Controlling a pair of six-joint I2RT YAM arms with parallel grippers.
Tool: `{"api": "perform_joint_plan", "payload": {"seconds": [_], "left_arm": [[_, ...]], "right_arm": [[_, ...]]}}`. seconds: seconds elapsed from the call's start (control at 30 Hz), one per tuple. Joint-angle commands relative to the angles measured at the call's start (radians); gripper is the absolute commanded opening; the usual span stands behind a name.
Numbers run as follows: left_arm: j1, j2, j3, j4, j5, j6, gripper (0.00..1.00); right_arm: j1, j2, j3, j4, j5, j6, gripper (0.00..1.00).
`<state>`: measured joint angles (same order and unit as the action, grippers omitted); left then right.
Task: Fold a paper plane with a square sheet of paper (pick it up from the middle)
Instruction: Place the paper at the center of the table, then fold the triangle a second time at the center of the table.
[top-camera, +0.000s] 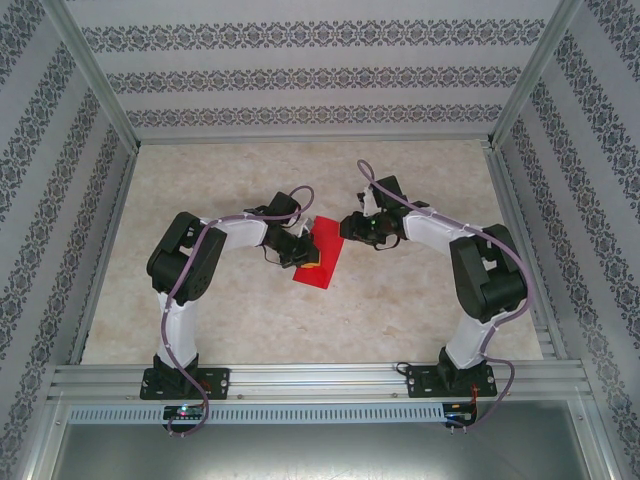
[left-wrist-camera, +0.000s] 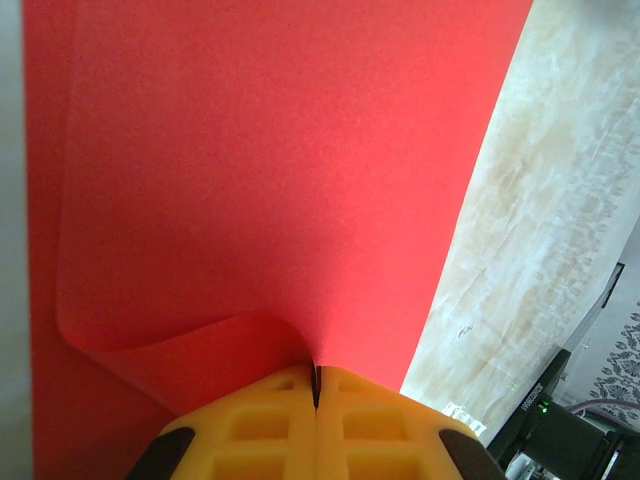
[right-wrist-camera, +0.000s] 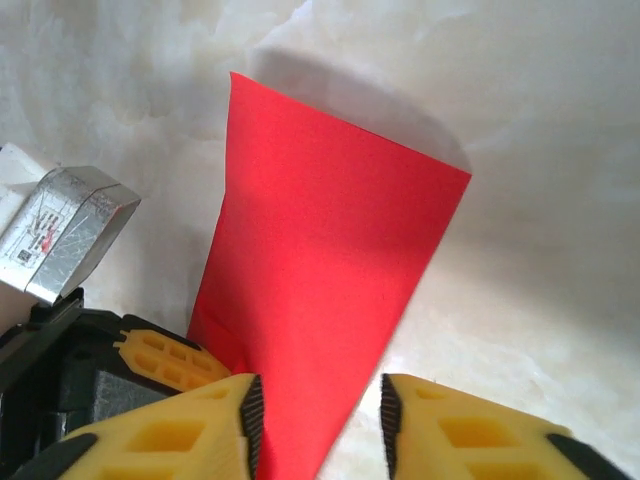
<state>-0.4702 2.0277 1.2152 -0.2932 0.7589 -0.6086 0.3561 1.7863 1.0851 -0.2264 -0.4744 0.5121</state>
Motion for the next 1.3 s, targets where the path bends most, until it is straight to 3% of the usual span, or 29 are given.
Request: {"api": "perform_joint_plan", "payload": {"seconds": [0.0,0.2,0.5,1.27], "left_arm": [[-0.007,0.018,0.018,-0.039,0.001,0.025,0.03],[-0.007,0.017,0.02,-0.041,0.002,0.027,0.03],[-0.007,0.015,0.035,-0.051,0.002,0.027,0.03],[-0.01,0.049,0.099,-0.101,-0.023,0.039,0.04]], "right_arm": [[0.009,0.057,0.021,0.049,-0.024,0.04,0.31],[0.014,0.137,0.067,0.057,-0.029,0.037,0.22],[0.025,0.205,0.105,0.008,0.001,0.002,0.16],[0.04,0.217,0.107,-0.026,0.026,-0.037,0.14]]}}
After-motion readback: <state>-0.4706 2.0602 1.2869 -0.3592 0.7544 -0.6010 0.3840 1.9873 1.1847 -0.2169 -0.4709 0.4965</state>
